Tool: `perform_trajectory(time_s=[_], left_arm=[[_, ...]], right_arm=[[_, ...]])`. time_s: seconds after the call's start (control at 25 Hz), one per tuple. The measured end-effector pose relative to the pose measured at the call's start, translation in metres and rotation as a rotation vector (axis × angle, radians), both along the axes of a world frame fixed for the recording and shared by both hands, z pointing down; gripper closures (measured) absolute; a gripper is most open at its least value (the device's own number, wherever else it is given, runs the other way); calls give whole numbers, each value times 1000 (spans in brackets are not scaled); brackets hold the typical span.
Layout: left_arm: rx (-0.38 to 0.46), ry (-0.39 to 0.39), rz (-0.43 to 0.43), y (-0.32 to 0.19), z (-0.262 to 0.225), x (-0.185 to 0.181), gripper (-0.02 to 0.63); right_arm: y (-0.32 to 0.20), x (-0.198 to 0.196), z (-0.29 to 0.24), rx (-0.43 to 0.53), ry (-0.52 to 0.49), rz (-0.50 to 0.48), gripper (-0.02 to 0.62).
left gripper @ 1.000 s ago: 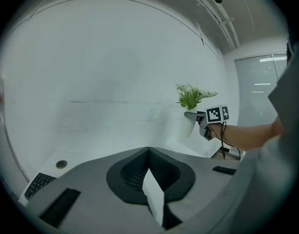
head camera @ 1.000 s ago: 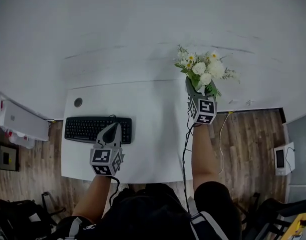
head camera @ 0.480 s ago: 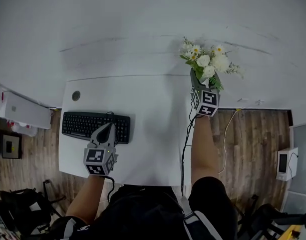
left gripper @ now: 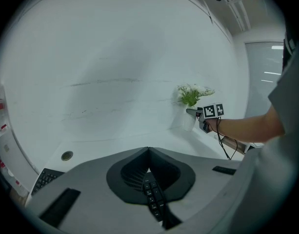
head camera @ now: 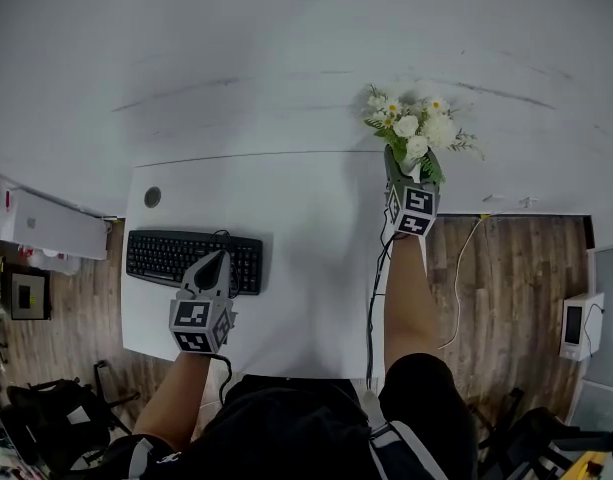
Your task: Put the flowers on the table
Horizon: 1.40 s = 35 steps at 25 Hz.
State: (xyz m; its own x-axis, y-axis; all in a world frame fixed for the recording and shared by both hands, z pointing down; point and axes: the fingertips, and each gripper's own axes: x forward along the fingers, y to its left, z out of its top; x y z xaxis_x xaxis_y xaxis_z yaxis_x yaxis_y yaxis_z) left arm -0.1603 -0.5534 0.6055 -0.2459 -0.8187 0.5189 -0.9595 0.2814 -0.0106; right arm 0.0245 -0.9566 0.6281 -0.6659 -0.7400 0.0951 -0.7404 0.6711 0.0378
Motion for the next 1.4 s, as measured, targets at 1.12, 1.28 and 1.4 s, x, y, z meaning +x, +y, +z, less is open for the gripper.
perform_trajectory(time_s=[1.12, 1.28, 1.4], left_arm=[[182, 56, 58, 21, -67, 16, 594], [251, 50, 91, 29, -100, 23, 594], [297, 42, 120, 37, -122, 28, 594]], right_arm=[[162, 35, -108, -23, -108, -23, 592], [223, 28, -152, -29, -177, -48, 592], [271, 19, -184, -22, -239, -101, 592]])
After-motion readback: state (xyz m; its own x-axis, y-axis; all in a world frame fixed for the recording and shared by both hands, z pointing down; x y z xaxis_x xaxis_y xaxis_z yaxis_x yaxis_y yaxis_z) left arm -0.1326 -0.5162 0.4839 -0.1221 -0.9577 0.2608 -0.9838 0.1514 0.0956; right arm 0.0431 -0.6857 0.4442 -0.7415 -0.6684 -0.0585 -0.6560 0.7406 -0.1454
